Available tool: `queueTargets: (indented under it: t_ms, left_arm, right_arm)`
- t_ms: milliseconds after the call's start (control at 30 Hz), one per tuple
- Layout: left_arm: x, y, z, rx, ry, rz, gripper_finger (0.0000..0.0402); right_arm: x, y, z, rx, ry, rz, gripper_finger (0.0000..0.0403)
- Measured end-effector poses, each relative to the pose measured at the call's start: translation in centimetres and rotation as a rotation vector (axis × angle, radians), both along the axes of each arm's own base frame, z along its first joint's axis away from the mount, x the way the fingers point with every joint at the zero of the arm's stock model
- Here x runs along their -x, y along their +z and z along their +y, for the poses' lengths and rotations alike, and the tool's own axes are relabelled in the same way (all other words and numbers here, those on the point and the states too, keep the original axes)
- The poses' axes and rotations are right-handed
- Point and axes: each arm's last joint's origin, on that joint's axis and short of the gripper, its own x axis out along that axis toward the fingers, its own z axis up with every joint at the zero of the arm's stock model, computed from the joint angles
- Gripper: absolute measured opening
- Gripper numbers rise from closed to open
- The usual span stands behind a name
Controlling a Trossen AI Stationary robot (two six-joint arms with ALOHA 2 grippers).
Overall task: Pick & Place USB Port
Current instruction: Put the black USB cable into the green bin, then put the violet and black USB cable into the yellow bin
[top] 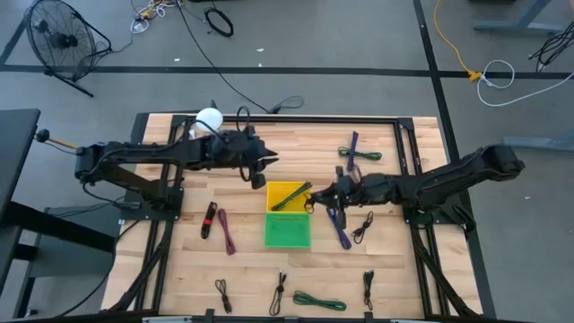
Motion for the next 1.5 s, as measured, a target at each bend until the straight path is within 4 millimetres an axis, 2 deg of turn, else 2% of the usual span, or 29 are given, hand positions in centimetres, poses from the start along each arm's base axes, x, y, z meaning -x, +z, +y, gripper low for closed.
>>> queueTargets:
  t_ms: [133,333,467,667,1133,1500]
  left_arm:
    - [0.7,-0.8,0.0,0.012,0.021,0.111,0.0093]
    - [1.2,-1.5,-0.1,0.03,0.052,0.193,0.0091]
    - [1.3,-1.6,-0.1,0.055,0.069,0.195,0.0088]
    - [1.3,-1.8,-0.1,0.074,0.082,0.2,0.0087]
    - [1.7,-2.4,-0.2,0.124,0.11,0.256,0.0087]
    - [1.8,-2.4,-0.2,0.147,0.127,0.252,0.0087]
  right_arm:
    - [-1.6,-2.0,2.2,-0.017,0.051,0.095,0.0019]
    - [-4.7,-3.0,5.7,-0.005,0.159,0.18,0.0019]
    - [-6.0,-3.3,7.1,0.022,0.179,0.266,0.0019]
    - [-6.8,-3.7,7.3,0.095,0.102,0.338,0.0019]
    - [-6.5,-4.5,6.0,0.161,-0.024,0.431,0.0019]
    - [-6.7,-4.5,5.5,0.169,-0.063,0.425,0.0169]
